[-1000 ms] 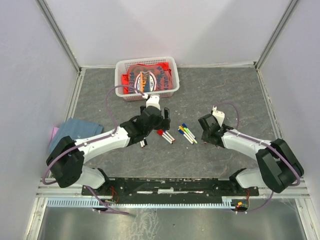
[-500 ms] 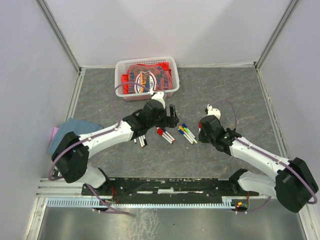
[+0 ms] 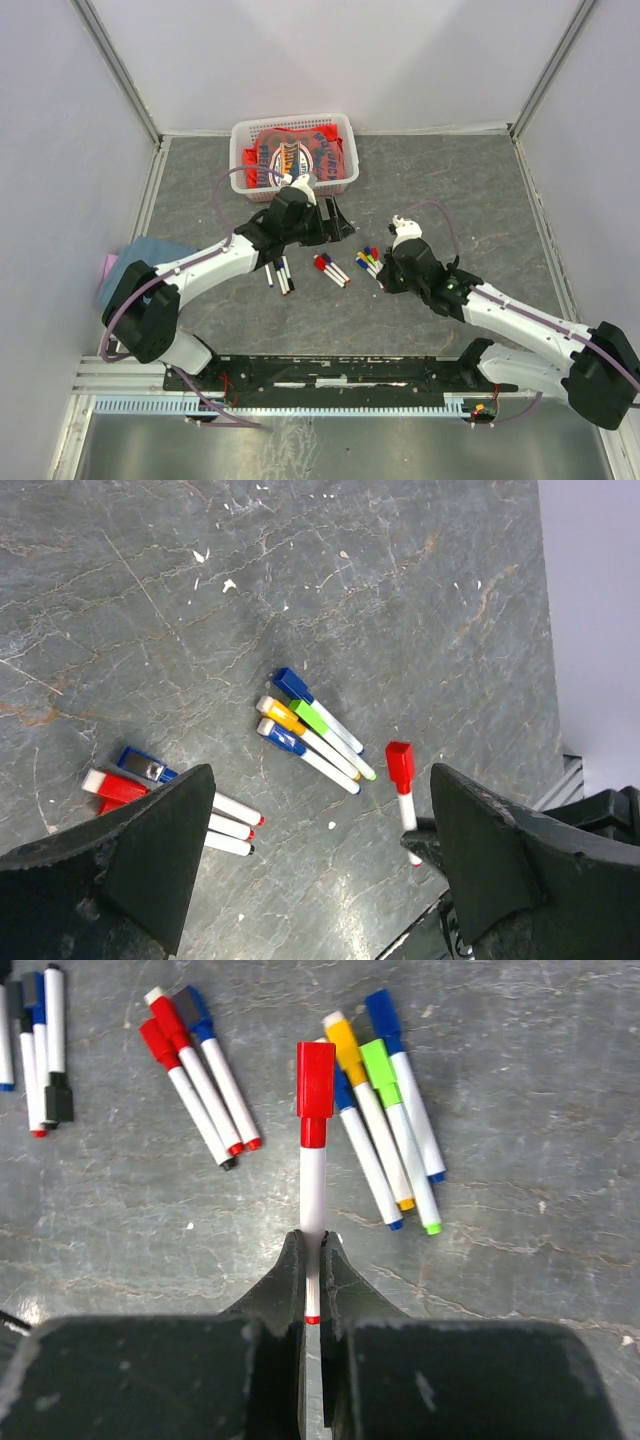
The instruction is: Open the pen caps
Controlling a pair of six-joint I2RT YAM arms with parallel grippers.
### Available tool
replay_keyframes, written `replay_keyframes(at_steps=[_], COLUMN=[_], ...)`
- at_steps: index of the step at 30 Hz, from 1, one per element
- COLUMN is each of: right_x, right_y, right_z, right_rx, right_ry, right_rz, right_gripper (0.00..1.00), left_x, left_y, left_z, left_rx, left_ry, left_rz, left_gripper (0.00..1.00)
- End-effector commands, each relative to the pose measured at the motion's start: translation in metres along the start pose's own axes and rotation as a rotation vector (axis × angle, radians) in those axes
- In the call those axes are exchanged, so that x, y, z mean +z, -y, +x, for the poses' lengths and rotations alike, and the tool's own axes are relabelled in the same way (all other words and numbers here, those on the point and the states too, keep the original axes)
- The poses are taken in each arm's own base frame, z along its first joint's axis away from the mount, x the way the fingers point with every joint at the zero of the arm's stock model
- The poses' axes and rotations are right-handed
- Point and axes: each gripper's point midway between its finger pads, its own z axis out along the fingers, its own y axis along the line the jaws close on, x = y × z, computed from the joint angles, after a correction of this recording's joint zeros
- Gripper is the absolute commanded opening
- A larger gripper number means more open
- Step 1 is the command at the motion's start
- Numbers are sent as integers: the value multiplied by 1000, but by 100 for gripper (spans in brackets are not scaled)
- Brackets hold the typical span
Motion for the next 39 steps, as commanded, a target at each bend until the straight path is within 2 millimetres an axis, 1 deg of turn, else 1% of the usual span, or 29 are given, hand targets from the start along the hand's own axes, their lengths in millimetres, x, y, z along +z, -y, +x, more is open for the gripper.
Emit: replay_keyframes(at_steps=[1, 9, 13, 17, 20, 24, 29, 30, 31, 39], right_x=[-6, -15, -20, -25, -26, -24, -21, -18, -18, -7], right_y=[-28, -57, -69, -77, -80, -81, -89, -93, -95, -104], right_z=[-20, -24, -26, -26, -25, -30, -40, -41, -43, -44], right_rx=[-33, -72, -88, -94, -98, -92, -81, -79, -77, -63], right_ry=[66, 81, 87, 92, 93, 116, 138, 139, 140, 141], right_rz=[-93, -174, -207, -233, -241, -236, -243, -250, -256, -273], right_gripper=[1, 1, 1, 1, 1, 1, 1, 1, 1, 1], left_x=[-3, -8, -11, -10, -9, -11, -16, -17, -18, -24], left_y=[14, 2, 4, 6, 7, 7, 4, 2, 1, 7], left_z=[-12, -24, -29, -28, -24, -12, 6, 9, 12, 17], left_rx=[-80, -176, -201, -227, -234, -250, -273, -278, -283, -323], left_ry=[13, 14, 8, -8, -29, -63, -93, -95, -97, -99], left_rz=[96, 143, 177, 204, 224, 253, 281, 283, 286, 349], left_gripper=[94, 94, 94, 94, 94, 92, 83, 80, 78, 73])
